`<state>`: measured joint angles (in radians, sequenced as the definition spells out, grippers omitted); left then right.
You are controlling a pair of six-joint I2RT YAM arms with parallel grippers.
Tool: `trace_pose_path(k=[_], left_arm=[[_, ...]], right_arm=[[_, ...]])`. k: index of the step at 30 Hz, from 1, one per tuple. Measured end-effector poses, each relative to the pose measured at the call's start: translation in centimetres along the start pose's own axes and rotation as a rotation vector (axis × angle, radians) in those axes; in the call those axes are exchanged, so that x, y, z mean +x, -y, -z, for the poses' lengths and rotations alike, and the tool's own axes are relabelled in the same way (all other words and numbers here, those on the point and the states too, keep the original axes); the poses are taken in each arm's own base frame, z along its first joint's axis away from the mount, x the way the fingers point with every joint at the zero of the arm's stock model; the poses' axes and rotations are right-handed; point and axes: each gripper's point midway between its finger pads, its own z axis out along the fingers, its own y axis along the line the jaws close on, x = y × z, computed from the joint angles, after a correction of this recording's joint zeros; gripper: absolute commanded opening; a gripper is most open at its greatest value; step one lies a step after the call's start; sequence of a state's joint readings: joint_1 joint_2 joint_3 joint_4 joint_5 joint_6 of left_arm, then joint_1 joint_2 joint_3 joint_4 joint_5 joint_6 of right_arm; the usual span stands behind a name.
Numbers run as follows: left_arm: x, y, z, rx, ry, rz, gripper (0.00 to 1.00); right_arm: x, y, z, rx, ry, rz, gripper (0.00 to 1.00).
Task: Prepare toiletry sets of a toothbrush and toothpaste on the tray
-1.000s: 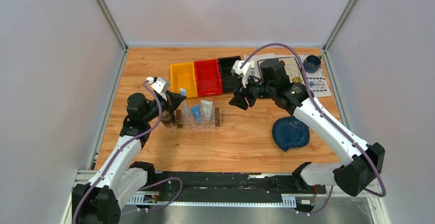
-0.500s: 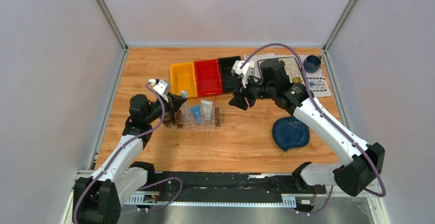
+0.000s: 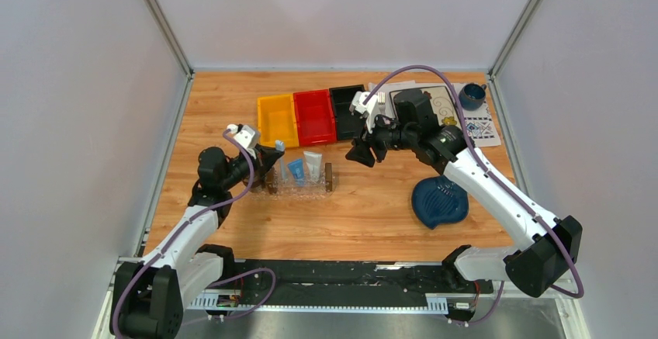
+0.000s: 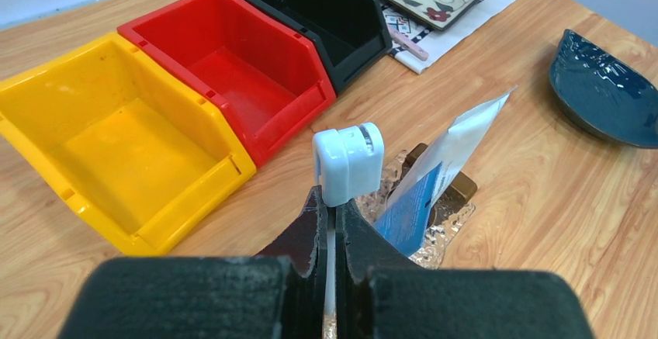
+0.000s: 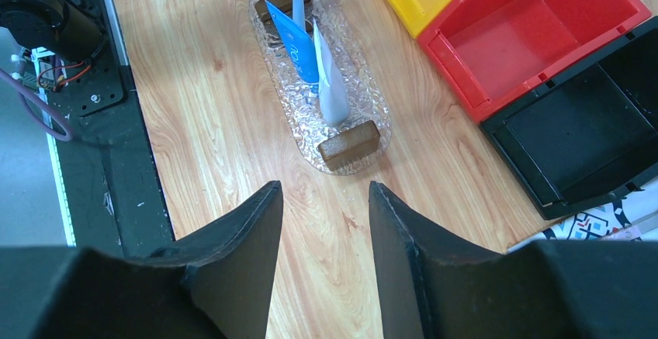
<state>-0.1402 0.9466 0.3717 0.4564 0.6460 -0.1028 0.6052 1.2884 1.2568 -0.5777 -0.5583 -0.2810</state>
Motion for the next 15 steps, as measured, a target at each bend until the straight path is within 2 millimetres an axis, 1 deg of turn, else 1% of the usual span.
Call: trace_pose_path(k=[7, 15], left_arm=[[-0.14, -0.12, -0.13, 0.000, 0.015, -0.017, 0.00], [0.48, -0.26, -0.27, 0.001, 0.007, -0.014, 0.00]], right_arm=[[-0.01, 0.00, 0.00, 0.000, 0.000, 0.000, 0.49], [0.00, -0.02, 0.00, -0.001, 0.000, 0.000, 0.49]])
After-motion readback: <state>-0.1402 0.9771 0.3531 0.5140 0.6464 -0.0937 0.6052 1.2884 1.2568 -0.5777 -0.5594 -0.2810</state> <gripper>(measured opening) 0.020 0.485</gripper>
